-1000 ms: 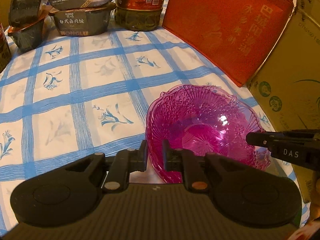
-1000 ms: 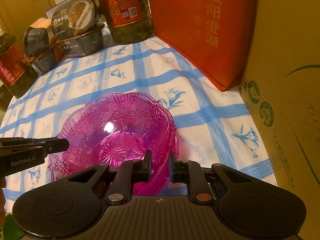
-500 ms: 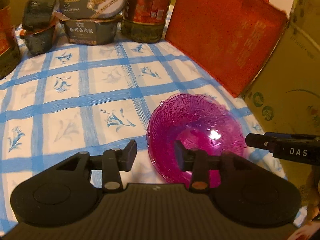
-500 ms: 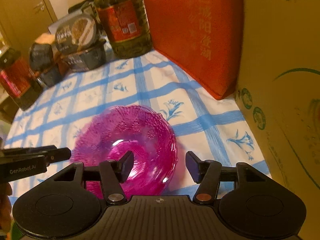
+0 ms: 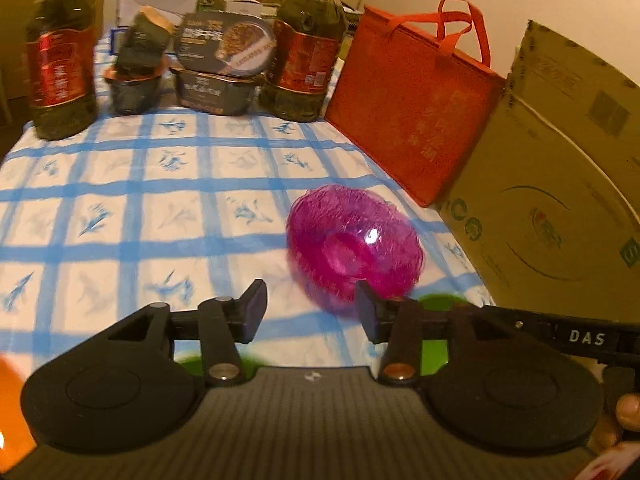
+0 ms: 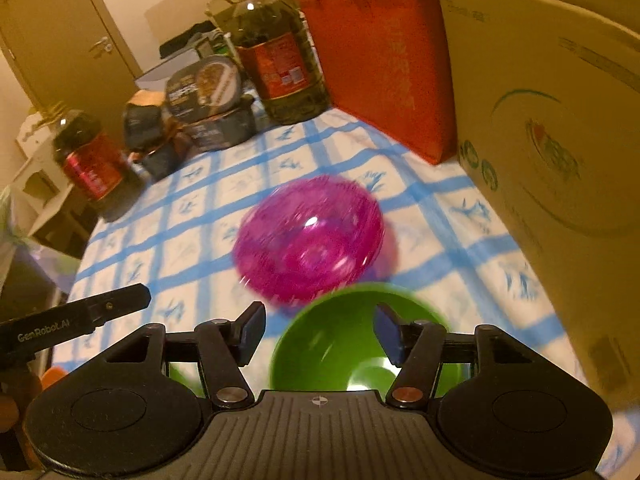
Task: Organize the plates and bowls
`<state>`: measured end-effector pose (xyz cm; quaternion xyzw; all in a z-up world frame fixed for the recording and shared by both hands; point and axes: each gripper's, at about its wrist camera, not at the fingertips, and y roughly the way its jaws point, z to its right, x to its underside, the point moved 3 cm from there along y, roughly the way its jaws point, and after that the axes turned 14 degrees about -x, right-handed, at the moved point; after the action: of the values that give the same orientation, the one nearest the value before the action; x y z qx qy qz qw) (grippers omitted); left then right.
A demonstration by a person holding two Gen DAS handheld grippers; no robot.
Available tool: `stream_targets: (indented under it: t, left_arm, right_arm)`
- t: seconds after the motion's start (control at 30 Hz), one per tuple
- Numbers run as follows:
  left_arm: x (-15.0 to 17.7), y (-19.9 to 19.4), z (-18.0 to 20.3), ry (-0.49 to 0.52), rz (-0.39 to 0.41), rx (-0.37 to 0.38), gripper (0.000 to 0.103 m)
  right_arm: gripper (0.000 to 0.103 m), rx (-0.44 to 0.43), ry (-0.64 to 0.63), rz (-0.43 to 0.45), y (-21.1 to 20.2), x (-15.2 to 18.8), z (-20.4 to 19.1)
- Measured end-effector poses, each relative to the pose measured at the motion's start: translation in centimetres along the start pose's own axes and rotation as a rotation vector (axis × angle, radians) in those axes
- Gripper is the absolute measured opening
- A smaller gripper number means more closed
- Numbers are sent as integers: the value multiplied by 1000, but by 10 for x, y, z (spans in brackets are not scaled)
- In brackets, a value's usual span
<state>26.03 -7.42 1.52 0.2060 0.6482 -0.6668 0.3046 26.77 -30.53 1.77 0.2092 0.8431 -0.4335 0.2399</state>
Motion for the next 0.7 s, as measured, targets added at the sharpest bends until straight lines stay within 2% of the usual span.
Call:
stream_targets:
  t: [0.13,0.43,0.57,0.7]
  left_arm:
    - [33,-30,-16,-18,7,-12,46]
    - [97,-85,-75,-132,-39,-31,46]
    - [122,-106,-92,-107,-43,-63,46]
    - [148,-121,-106,-101,-51,-96,51]
  right_arm:
    - [62,17,-45,7,-19,39,-24]
    - [63,-12,-66,-50,-33,125,-67]
    - [63,-16,-77,-75,-35,147,-80]
    - [63,-13,-83,-101,-37,161,-85]
